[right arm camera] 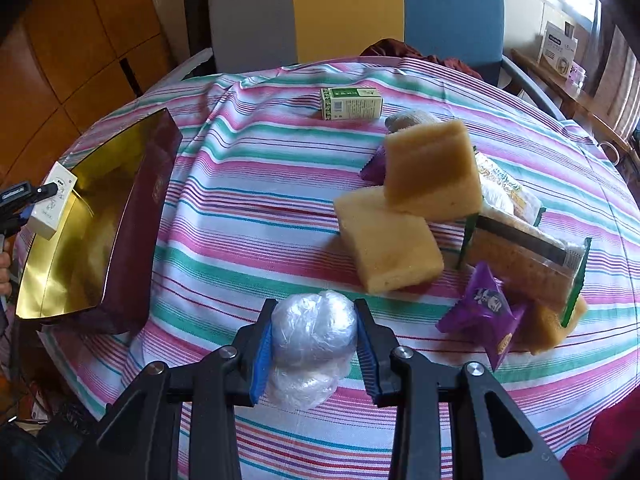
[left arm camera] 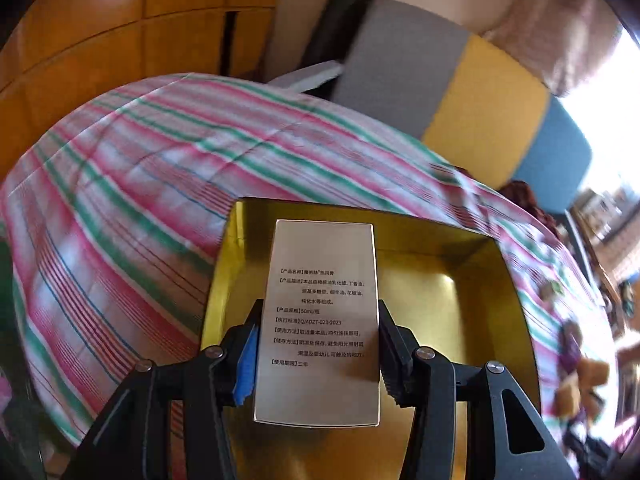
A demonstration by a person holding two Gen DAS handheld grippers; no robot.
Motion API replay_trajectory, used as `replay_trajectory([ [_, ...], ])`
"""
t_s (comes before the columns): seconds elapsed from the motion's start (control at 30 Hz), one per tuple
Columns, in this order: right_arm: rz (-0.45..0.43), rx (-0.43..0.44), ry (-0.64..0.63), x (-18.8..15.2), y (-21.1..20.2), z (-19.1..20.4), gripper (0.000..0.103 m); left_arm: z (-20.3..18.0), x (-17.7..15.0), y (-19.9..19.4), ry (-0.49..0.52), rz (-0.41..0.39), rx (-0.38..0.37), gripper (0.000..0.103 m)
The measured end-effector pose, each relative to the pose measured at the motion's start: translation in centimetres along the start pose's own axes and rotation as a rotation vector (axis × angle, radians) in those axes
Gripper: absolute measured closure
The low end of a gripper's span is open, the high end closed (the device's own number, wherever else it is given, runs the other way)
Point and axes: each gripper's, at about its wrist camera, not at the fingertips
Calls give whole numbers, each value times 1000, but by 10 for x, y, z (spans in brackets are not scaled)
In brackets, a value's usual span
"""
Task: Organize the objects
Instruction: 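Lower the white carton into the gold tray and open the left tool while the right holds the ball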
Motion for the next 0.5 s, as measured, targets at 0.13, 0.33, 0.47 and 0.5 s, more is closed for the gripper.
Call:
replay_trajectory([
  [0.13, -7, 11, -15, 0, -1, 4, 67, 0, 8, 20, 9, 4, 84, 52],
  [0.33, -16, 7, -37, 0, -2, 8, 67, -8, 16, 46, 73, 6, 150, 51],
  [0.47, -26, 7, -38, 1, -4, 8, 67, -6, 18, 53, 59, 12, 169, 49],
  [0.5, -29, 6, -38, 1, -4, 8, 67, -6, 19, 52, 60, 5, 168, 45],
])
Point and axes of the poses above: each gripper's, at about its wrist camera, not at the fingertips, and y roughly the way its jaws point, z to its left, x to its top, and after that the axes turned 1 degree about -z, right-handed
